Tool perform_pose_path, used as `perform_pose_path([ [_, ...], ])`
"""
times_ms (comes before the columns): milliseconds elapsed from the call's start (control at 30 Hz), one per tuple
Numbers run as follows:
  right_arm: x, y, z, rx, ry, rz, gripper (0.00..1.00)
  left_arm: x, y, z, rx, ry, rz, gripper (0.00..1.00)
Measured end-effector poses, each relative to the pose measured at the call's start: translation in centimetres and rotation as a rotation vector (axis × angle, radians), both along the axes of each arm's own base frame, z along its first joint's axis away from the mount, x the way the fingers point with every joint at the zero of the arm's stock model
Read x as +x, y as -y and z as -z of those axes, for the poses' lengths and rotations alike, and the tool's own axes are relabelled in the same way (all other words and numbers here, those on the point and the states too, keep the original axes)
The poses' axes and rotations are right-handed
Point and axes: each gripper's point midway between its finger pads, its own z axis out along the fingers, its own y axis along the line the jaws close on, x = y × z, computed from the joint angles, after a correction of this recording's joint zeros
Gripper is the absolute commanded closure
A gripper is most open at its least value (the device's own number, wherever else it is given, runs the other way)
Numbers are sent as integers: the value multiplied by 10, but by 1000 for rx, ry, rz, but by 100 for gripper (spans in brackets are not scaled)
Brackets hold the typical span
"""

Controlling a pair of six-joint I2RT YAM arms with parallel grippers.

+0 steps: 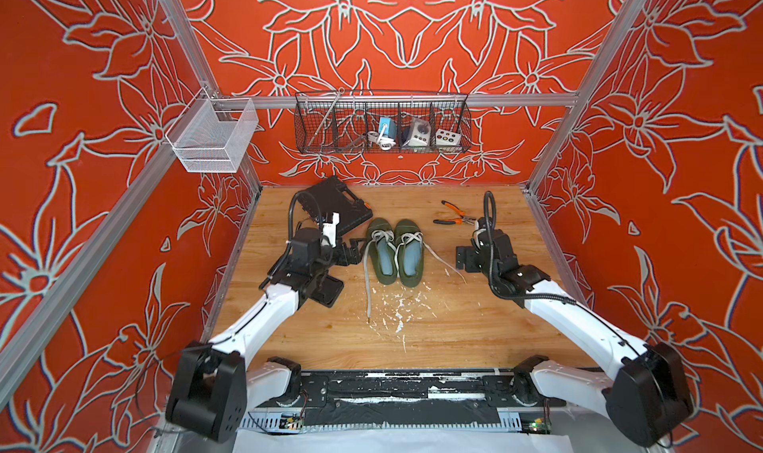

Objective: Insert the insole into the shoe
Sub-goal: Reset both arms

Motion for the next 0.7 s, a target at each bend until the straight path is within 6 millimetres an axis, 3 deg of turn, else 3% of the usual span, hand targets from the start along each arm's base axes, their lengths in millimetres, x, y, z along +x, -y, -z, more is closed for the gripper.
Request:
perform_pose_path([
  [167,-4,65,18,-105,91,222,1,-28,-47,5,105,211,-209,2],
  [267,-5,93,21,-150,118,334,2,-36,-69,15,202,255,-307,2],
  [400,-1,113,7,-185,187,420,2,-45,-95,31,277,276,-435,2],
  [533,-1,122,0,-221,226,452,2,-53,-111,62,325,232,-503,2],
  [700,-13,137,23,-254,215,471,2,-48,-119,81,346,186,-552,2],
])
